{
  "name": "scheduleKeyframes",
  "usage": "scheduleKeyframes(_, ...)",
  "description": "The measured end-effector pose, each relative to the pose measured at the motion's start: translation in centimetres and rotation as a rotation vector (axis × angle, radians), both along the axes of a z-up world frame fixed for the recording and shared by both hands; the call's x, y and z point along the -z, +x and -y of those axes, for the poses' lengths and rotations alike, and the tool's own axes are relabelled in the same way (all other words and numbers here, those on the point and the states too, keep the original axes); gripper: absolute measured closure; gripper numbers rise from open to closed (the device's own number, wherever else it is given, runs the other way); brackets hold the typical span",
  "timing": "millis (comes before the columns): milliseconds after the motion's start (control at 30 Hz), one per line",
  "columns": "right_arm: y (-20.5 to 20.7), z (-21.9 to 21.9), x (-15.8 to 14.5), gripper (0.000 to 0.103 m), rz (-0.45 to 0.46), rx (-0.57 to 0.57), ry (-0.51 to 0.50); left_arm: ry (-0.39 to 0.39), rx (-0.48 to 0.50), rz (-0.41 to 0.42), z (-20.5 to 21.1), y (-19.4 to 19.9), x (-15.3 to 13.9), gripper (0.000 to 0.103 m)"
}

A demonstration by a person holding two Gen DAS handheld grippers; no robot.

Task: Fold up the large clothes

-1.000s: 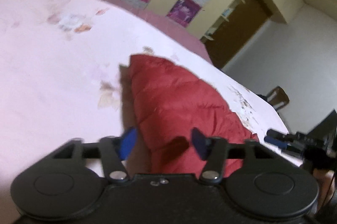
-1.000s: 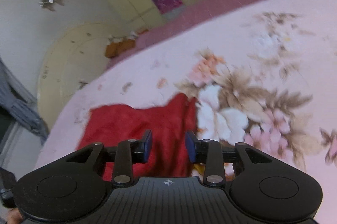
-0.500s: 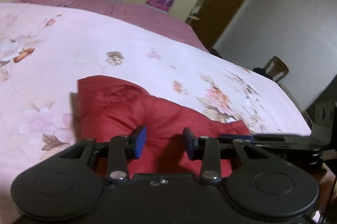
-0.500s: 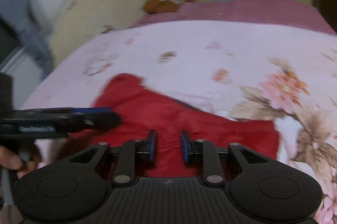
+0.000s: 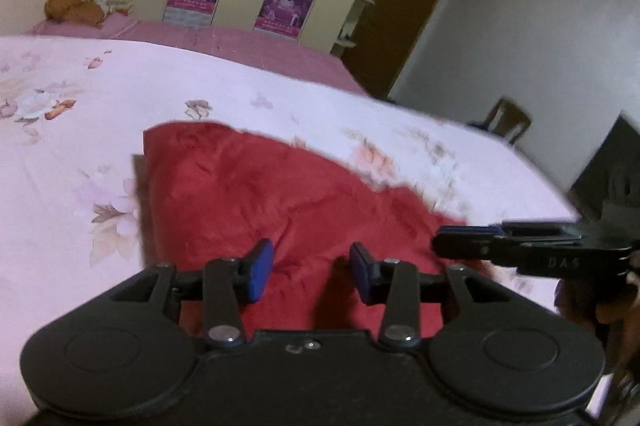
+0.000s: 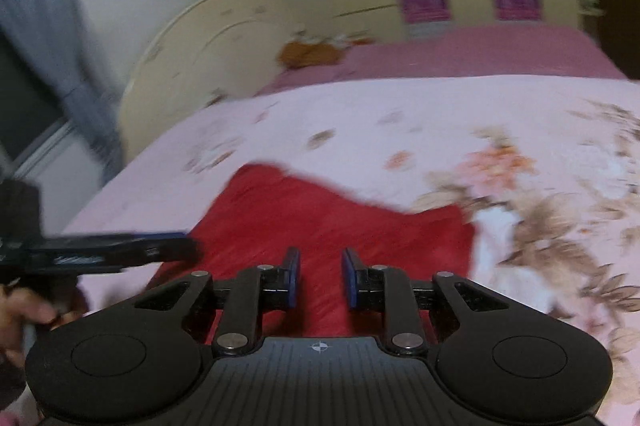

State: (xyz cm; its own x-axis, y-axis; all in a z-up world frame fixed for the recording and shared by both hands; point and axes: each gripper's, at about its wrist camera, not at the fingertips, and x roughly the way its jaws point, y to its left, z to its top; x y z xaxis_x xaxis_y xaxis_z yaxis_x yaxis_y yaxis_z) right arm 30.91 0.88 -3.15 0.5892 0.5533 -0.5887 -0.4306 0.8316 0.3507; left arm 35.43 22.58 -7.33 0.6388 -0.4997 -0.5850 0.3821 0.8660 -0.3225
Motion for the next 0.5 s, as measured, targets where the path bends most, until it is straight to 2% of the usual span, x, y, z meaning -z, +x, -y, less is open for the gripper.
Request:
scheduleKeyframes(67,0.1,-0.6,1.4,0.079,-0.006,0.008,-0.06,0.066,-0.005,0.026,0.6,-0.2,0.9,0.06)
scheduleKeyframes(200,0.5,2.8,3.6,0.079,-0.055,0.179,-0.064,0.069,-0.036,0.038,0.2,-0.4,1.2,0.06)
scheduleKeyframes(267,0.3,3.6,4.2,0.079,-0.06,0.212,-0.107,0.074,-0.042,0.043,0.2,-0.7,1.2,0.06)
scheduleKeyframes(333,0.3,4.5,4.4,0.079,-0.087,0.248,-0.108,0.071,-0.046,0.033,0.0,-0.8,1.0,0.062)
scheduleKeyframes(400,-0.1,5.3,3.5,0.079,-0.099,0.275,-0.085,0.064,-0.045,0.034,-0.3,-1.5,-0.1,0.062)
scheduleKeyframes(500,-2.8,5.6,-0.6,0.079,-0.019,0.229,-0.013,0.029,-0.01,0.042,-0.7,-4.0,-1.7,0.062)
